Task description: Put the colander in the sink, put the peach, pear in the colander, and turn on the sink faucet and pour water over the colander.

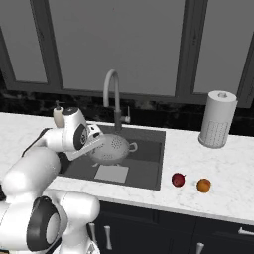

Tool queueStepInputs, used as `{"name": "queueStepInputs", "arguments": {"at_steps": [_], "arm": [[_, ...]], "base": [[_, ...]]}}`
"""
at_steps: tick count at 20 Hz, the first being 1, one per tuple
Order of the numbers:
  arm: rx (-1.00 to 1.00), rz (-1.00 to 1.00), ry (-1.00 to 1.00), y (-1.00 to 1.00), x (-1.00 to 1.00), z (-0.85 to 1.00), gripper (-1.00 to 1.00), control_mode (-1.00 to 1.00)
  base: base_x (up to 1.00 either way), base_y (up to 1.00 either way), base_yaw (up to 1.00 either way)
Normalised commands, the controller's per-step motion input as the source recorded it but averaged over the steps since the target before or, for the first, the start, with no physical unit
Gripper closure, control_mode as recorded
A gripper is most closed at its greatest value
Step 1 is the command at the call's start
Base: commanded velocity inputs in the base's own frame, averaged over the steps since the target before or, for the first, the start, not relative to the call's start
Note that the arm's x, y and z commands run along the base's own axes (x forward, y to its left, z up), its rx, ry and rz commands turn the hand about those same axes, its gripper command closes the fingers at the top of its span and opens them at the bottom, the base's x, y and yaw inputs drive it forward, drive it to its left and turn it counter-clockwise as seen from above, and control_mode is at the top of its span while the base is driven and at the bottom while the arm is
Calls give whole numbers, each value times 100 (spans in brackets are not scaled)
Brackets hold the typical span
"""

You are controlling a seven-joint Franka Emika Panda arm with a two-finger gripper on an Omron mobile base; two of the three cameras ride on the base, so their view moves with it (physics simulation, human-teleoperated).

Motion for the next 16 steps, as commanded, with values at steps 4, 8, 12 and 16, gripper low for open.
{"name": "queueStepInputs", "arguments": {"at_steps": [4, 8, 12, 16], "arm": [[0, 0, 10, 36, 13, -6, 100, -100], [0, 0, 3, 17, 19, -28, 100, -100], [0, 0, 6, 16, 9, -28, 100, -100], [0, 0, 5, 20, 1, -28, 100, -100]], "base": [[0, 0, 0], [0, 0, 0], [0, 0, 0], [0, 0, 0]]}}
